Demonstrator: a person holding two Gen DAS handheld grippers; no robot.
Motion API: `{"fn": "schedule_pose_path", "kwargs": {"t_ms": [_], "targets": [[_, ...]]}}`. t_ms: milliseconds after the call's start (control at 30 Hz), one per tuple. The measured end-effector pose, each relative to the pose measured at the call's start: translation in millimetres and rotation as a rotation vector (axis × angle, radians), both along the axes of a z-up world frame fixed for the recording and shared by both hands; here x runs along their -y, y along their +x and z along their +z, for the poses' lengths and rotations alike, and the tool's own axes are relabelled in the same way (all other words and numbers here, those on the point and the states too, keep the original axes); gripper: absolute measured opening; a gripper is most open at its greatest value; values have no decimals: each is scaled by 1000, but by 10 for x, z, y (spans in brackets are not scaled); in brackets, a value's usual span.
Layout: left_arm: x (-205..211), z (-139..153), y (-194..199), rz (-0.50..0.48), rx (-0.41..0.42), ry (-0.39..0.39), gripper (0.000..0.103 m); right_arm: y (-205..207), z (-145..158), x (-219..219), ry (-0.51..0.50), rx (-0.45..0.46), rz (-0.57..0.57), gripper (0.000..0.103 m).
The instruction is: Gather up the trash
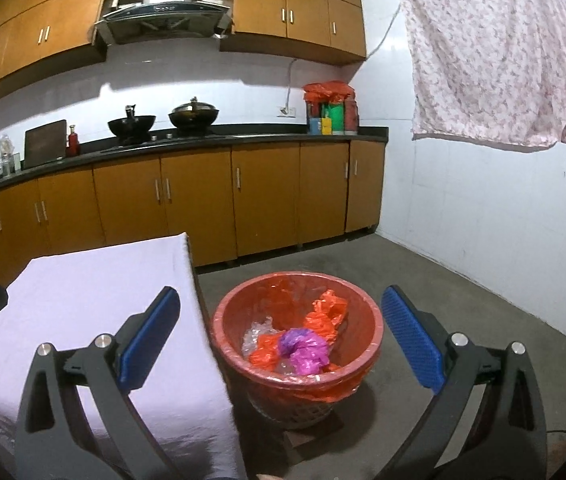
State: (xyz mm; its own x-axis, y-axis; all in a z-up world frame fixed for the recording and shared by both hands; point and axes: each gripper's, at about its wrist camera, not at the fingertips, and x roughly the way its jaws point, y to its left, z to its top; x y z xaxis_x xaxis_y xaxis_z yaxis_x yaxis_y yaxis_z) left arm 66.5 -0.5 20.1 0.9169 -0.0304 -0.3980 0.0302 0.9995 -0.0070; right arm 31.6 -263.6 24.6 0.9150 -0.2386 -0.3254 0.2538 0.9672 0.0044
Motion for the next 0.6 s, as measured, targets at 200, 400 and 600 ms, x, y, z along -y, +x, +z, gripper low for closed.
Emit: {"fn": "schedule_pose_path", "kwargs": {"t_ms": [200, 400, 600], "targets": [[-51, 23, -182, 21, 37, 24, 101, -121, 52, -135, -10, 19, 17, 99], [-111, 31, -258, 19, 41, -7, 101, -239, 98, -177, -15, 34, 22, 99], [-120, 26, -316, 23, 44, 1, 101, -333, 104, -233, -28, 42, 22, 99]]}}
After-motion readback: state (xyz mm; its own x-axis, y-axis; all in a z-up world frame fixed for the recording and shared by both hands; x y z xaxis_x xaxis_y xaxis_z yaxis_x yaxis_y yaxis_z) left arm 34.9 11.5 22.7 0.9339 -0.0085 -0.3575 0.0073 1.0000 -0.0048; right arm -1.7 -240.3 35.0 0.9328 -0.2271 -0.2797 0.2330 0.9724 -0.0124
